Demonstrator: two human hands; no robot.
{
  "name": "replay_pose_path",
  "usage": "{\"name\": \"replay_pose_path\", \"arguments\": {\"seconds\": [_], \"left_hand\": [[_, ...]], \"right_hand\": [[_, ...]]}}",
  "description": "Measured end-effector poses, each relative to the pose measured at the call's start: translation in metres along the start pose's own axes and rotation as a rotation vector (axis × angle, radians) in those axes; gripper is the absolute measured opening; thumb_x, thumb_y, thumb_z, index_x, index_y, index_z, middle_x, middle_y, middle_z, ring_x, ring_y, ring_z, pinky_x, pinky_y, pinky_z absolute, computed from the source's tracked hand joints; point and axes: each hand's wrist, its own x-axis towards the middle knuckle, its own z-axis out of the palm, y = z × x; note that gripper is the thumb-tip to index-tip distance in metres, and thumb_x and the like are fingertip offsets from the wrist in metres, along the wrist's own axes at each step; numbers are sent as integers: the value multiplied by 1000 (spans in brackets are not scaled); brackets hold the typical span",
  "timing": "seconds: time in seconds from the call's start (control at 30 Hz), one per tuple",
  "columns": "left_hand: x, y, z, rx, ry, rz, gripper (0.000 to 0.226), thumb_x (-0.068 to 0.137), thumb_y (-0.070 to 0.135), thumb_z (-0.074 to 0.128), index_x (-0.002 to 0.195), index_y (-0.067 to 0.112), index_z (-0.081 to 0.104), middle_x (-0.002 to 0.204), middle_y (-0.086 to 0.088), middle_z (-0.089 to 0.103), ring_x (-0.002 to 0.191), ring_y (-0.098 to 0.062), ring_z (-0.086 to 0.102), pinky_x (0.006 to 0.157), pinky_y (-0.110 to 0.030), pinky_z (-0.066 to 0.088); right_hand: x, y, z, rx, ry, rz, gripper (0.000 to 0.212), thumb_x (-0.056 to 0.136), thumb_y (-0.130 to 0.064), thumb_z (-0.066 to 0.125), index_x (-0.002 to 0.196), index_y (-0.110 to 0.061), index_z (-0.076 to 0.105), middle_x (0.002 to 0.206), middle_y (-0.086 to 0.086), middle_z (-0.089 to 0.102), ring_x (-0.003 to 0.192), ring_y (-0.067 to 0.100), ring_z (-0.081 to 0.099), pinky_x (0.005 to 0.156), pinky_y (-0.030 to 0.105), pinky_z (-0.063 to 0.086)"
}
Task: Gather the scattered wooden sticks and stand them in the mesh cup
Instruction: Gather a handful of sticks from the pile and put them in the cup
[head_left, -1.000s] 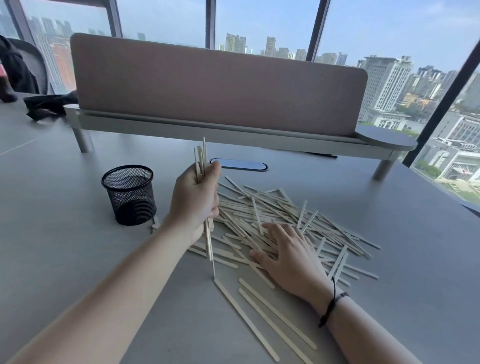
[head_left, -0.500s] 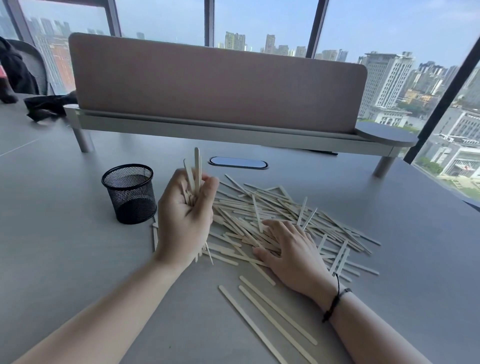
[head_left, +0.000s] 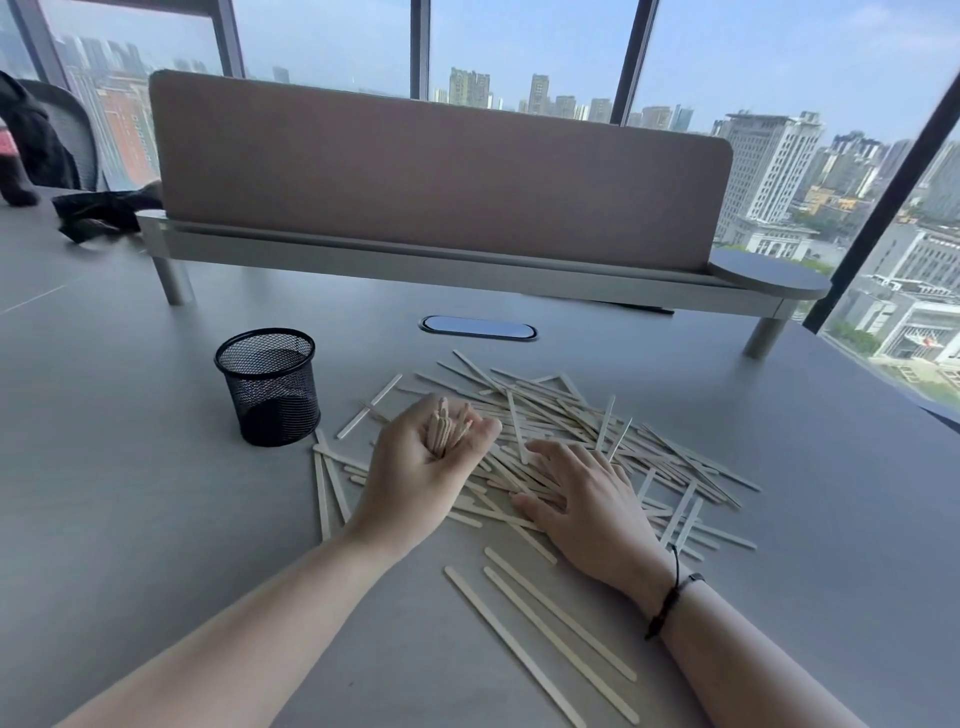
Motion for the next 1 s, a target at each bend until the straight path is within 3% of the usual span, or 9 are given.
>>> {"name": "replay_pose_path", "arguments": {"seconds": [0.07, 0.2, 0.3, 0.4, 0.5, 0.6, 0.73, 0.9, 1.0], "left_hand": [[-3, -2, -3, 23, -35, -39, 62, 96, 35, 66, 58, -3, 35, 47, -22, 33, 40, -35, 34, 42, -33, 32], [-8, -6, -12, -48, 21, -181, 70, 91, 55, 63, 56, 5, 27, 47, -22, 26, 40, -32, 26, 42, -43, 28], [-8, -7, -19, -195, 83, -282, 65, 85, 60, 63, 58, 15, 25, 48, -6, 24, 42, -16, 22, 41, -38, 20], [-9, -4, -20, -285, 102, -325, 67, 88, 55, 63, 60, 9, 24, 52, -6, 20, 43, -12, 20, 43, -34, 14], [-8, -1, -17, -339, 125, -363, 70, 87, 51, 63, 63, -1, 23, 56, -17, 13, 48, -11, 20, 45, -36, 9], [-6, -1, -18, -322, 130, -372, 67, 89, 49, 61, 62, 0, 23, 54, -13, 17, 47, -11, 20, 46, -38, 10], [-6, 0, -19, -314, 123, -363, 66, 91, 46, 59, 62, 0, 23, 56, -21, 14, 49, -21, 14, 47, -40, 11], [-7, -2, -18, -336, 118, -375, 68, 94, 47, 61, 64, -2, 25, 53, -3, 22, 45, -10, 19, 47, -38, 11], [-7, -2, -17, -332, 121, -371, 66, 95, 46, 60, 63, 0, 26, 53, -2, 23, 44, -10, 20, 46, -38, 11]], "right_hand": [[-1, -1, 0, -9, 0, 0, 60, 85, -70, 50, 138, -44, 39, 137, -14, 51, 130, 14, 42, 105, 33, 32], [1, -8, -2, -56, -15, 26, 69, 81, -80, 44, 139, -43, 37, 139, -13, 51, 131, 15, 42, 106, 35, 33], [12, -20, -5, -131, -22, 64, 79, 77, -84, 41, 140, -37, 37, 135, -8, 56, 126, 20, 49, 99, 37, 38], [32, -37, 1, -148, -14, 116, 81, 76, -85, 41, 135, -30, 42, 125, -2, 62, 115, 25, 57, 87, 37, 45], [48, -52, 17, -190, 10, 130, 77, 78, -81, 42, 129, -24, 48, 125, 3, 61, 116, 29, 56, 91, 40, 45], [55, -58, 29, -153, 39, 102, 67, 84, -70, 49, 130, -21, 53, 127, 5, 58, 120, 29, 52, 98, 40, 40], [56, -52, 30, -76, 21, 7, 56, 89, -56, 58, 133, -21, 53, 122, 4, 60, 113, 29, 57, 89, 36, 42], [52, -45, 28, -138, 30, 51, 73, 79, -80, 49, 121, -22, 57, 114, 2, 59, 104, 27, 61, 76, 35, 45], [50, -46, 27, -210, 67, 96, 84, 70, -92, 40, 110, -20, 57, 109, 2, 59, 101, 26, 61, 73, 35, 44]]}}
